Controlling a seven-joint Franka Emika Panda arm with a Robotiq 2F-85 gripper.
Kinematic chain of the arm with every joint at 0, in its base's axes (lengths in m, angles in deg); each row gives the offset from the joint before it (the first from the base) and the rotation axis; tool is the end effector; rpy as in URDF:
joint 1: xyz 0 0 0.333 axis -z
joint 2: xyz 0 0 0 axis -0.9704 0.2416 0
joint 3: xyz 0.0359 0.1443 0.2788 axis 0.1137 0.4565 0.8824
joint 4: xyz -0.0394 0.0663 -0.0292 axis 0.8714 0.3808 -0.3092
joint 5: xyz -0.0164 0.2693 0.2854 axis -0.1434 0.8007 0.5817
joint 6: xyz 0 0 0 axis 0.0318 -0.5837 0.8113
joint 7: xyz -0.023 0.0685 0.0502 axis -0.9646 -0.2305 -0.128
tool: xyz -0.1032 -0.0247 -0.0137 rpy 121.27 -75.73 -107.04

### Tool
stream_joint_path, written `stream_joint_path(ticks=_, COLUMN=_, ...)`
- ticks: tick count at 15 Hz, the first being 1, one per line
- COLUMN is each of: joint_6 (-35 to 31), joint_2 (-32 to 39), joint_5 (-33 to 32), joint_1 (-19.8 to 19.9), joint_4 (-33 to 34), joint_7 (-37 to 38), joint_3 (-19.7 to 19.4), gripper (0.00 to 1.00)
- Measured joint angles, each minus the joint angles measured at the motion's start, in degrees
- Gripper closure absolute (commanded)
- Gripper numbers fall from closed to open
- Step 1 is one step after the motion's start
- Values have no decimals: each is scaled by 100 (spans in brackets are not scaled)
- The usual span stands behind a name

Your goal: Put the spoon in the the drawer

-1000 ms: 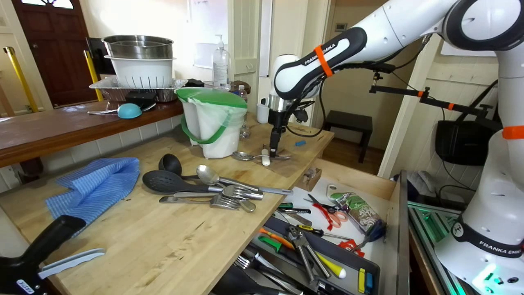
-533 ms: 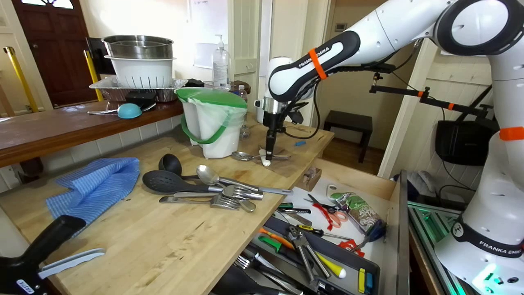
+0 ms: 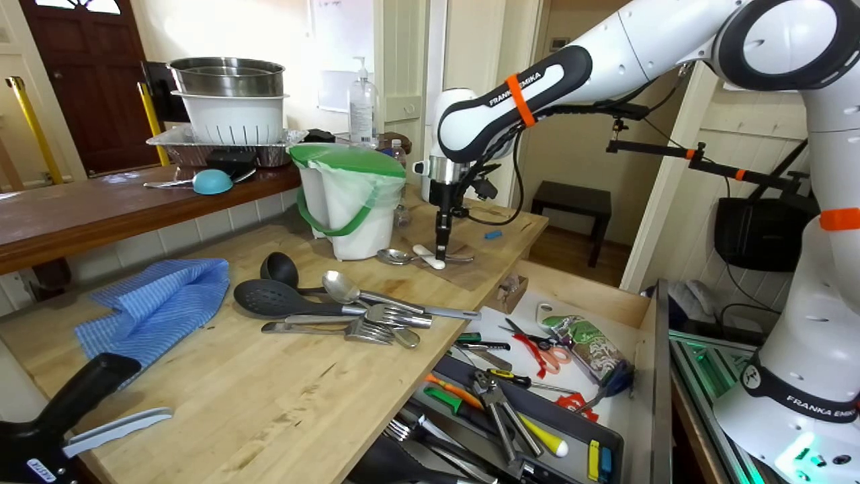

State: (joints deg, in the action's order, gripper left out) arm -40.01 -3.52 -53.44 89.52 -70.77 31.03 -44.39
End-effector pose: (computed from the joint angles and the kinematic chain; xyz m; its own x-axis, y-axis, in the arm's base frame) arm 0.6248 -0.1777 0.3188 0.9708 0.2380 0.0298 0.2398 -0.9627 -0.1255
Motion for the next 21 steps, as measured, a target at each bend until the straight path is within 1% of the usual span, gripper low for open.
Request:
stream_joint_path(ticks=3, joint_6=1, joint_2=-9, joint_5=5, joint_1=29, joint_4=-1, joint_7=-268, joint_3=52, gripper=96)
stream_joint_path(ticks=6, joint_6=-5, joint_2=-157, joint_5=-18, joint_1=32, joint_4=-86, joint_7=-783, joint_3=164, gripper=96)
stream_joint_path(ticks=13, joint_6=-96, joint_2=-1105, joint_5=-134, joint_1=-109, joint_4=-892, joint_7=-1717, joint_3=287, gripper=96)
stream_joint_path(ticks=21, joint_6=-304, joint_2=-1688, joint_5=-127, joint_1=-197, joint_4=-1543, joint_7=-2508, joint_3=266, gripper=96)
